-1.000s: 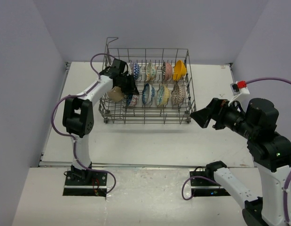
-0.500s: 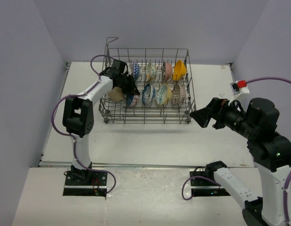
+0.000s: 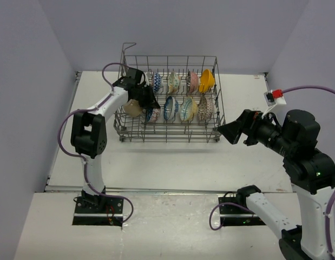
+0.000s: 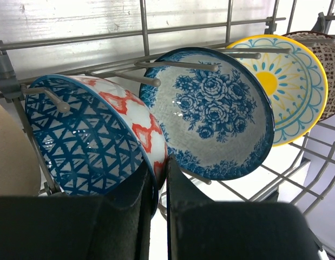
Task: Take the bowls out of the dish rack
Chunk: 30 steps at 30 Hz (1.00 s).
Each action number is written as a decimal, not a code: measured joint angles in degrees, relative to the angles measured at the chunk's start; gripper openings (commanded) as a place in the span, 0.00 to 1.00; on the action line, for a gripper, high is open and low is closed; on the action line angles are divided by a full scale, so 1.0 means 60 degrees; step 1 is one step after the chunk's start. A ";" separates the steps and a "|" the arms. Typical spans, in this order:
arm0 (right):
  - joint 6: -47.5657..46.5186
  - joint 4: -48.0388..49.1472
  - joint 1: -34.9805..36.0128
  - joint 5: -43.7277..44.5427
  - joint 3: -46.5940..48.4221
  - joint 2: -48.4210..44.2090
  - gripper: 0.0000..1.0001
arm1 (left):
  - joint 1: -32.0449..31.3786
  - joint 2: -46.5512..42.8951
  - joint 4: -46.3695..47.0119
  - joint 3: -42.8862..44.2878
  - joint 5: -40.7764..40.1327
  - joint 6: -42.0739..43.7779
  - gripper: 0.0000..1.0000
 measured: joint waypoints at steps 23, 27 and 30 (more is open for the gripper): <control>0.0131 0.0084 0.0000 -0.0153 0.0004 0.0011 0.99 | 0.0204 -0.1020 0.0353 -0.0004 0.0805 -0.0273 0.00; 0.0197 0.0106 0.0000 -0.0157 0.0004 0.0011 0.99 | 0.0215 -0.1887 0.0444 0.0044 0.0940 -0.0357 0.00; 0.0237 0.0186 0.0000 -0.0168 0.0004 0.0011 0.99 | 0.0280 -0.2208 0.0506 0.0153 0.0980 -0.0408 0.00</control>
